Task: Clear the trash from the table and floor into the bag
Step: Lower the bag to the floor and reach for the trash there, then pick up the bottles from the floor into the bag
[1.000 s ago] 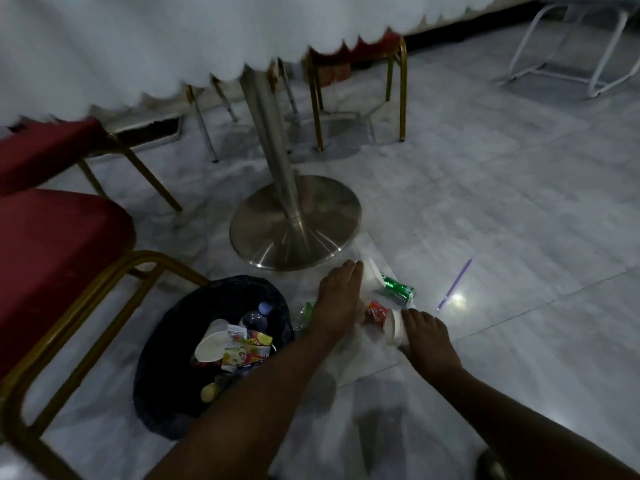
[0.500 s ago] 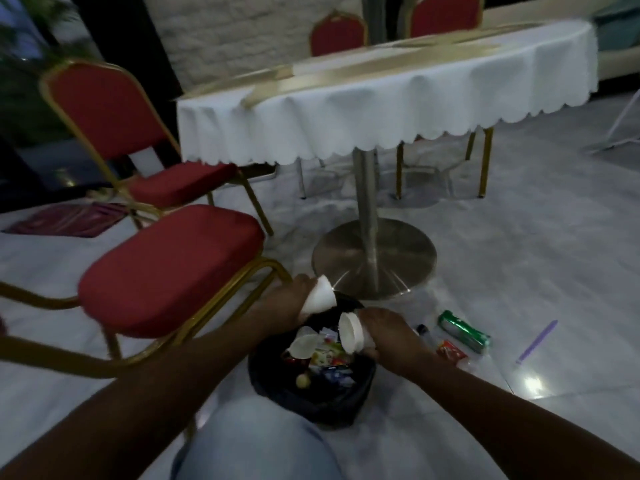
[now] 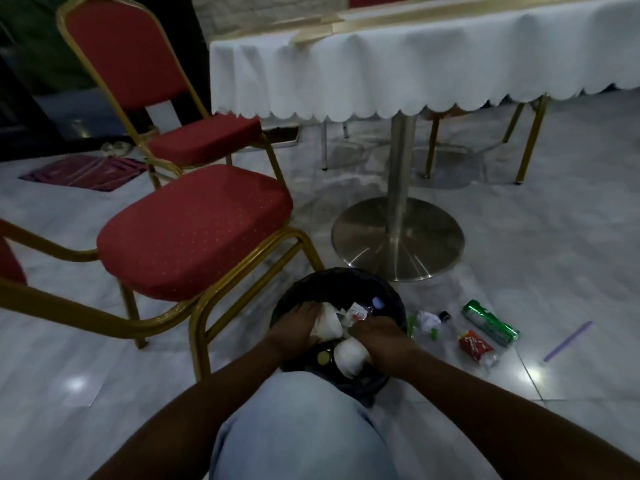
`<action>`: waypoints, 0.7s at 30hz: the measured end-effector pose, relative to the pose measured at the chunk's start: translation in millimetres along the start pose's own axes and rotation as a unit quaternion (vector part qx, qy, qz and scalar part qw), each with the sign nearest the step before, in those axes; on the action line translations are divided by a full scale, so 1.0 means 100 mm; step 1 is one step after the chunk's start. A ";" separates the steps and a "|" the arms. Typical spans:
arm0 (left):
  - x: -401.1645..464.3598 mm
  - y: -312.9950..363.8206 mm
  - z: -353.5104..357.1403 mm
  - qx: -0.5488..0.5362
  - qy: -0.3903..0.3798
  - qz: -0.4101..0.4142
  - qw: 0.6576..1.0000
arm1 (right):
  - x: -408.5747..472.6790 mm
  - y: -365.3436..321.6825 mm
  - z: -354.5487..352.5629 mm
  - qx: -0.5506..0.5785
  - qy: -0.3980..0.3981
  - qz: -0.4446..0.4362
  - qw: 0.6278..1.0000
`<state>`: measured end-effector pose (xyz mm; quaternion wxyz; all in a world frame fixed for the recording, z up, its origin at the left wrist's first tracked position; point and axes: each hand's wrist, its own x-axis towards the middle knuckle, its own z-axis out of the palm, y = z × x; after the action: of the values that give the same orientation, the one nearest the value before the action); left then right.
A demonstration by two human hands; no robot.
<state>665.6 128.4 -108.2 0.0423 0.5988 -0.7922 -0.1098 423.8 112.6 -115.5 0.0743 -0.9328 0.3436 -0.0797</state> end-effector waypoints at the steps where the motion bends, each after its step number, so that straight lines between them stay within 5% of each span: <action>1: 0.00 -0.01 -0.01 0.010 0.006 0.010 1.000 | -0.02 0.05 0.03 0.004 -0.011 0.003 1.000; 13: 0.50 0.64 -1.11 0.093 0.111 0.077 0.986 | -0.98 0.82 -0.63 -0.103 0.036 0.181 0.977; 21: 1.37 1.75 -1.23 0.146 0.061 0.168 0.973 | -1.74 1.44 -0.76 -0.076 0.033 0.312 0.946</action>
<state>487.6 27.7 42.0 0.0209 0.4626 -0.8848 0.0523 187.4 111.5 -86.4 0.0124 -0.7786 0.6247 -0.0572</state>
